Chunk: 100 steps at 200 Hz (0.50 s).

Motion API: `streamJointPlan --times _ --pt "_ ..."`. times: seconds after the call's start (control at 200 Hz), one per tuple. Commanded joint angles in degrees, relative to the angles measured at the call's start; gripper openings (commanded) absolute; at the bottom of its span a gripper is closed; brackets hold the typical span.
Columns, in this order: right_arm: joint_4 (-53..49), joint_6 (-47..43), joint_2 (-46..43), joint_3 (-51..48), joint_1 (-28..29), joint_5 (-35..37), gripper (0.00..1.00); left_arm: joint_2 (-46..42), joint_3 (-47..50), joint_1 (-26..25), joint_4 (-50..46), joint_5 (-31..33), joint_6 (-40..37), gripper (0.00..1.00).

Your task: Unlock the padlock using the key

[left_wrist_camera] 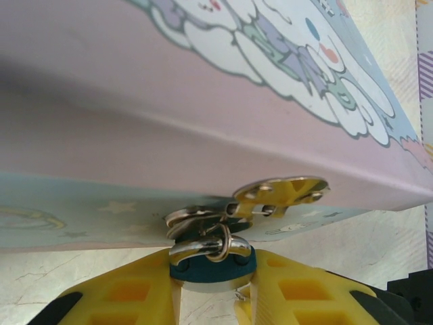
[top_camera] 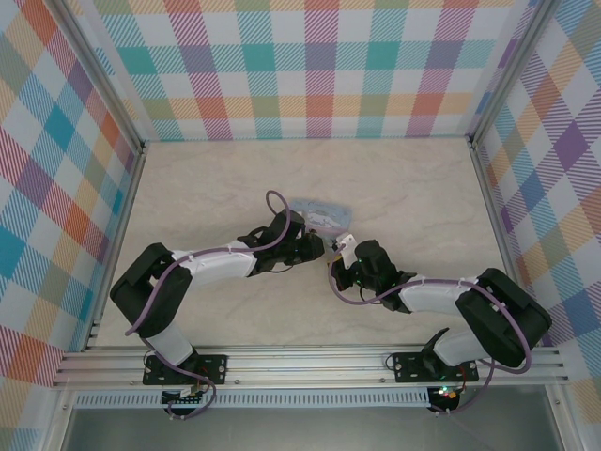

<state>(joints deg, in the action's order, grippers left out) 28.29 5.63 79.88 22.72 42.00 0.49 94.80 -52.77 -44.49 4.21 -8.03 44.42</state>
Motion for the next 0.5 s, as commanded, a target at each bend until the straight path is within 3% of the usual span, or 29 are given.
streamJointPlan --times 0.0,0.495 --pt "0.74 -2.0 -1.43 1.02 0.19 1.04 0.0 -2.95 -1.28 -0.45 1.33 -0.48 1.59 0.29" --pt "-0.79 -3.33 -0.95 2.39 0.19 1.08 0.0 -3.22 -0.76 -0.16 2.79 -1.11 3.77 0.3"
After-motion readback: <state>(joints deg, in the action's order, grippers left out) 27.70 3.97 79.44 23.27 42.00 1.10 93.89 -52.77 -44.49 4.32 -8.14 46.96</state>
